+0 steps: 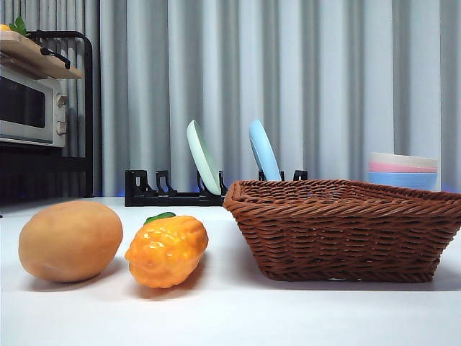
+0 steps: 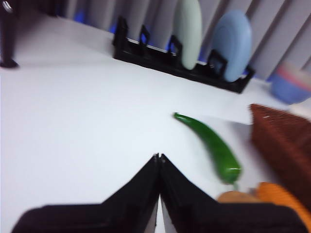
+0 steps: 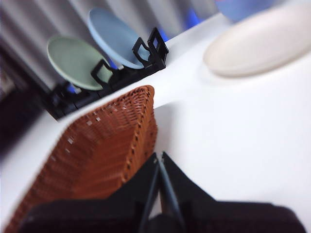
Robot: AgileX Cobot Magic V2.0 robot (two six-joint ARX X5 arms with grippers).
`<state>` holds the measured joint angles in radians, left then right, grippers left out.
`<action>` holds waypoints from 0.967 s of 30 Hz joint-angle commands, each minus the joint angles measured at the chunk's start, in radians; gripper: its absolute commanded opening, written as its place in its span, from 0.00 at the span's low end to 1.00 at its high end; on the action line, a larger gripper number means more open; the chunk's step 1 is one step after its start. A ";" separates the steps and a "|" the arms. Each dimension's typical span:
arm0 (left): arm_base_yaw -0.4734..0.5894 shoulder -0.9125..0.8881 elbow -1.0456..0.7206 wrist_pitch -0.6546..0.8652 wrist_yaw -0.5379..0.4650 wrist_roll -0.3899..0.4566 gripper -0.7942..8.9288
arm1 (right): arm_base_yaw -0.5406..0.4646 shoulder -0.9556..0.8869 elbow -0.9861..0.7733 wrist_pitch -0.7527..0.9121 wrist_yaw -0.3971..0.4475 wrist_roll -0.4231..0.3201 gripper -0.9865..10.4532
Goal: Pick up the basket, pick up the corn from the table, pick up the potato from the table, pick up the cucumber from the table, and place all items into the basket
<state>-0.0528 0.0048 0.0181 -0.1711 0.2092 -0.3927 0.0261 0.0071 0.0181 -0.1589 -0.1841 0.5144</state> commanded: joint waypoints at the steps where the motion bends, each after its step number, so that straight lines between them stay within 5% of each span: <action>1: 0.000 -0.002 -0.014 0.016 0.037 -0.077 0.08 | 0.001 0.000 -0.011 -0.006 -0.030 0.179 0.07; 6: 0.000 -0.001 0.000 0.077 0.119 -0.078 0.08 | 0.001 0.000 0.019 -0.005 -0.088 0.179 0.07; 15: 0.000 0.031 0.201 -0.022 0.166 -0.070 0.07 | 0.001 0.118 0.219 -0.012 -0.139 0.056 0.07; 29: 0.000 0.455 0.576 -0.310 0.418 0.207 0.08 | 0.001 0.589 0.715 -0.494 -0.159 -0.350 0.07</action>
<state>-0.0528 0.4381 0.5846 -0.4702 0.6174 -0.2577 0.0261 0.5720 0.7135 -0.6258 -0.3408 0.2539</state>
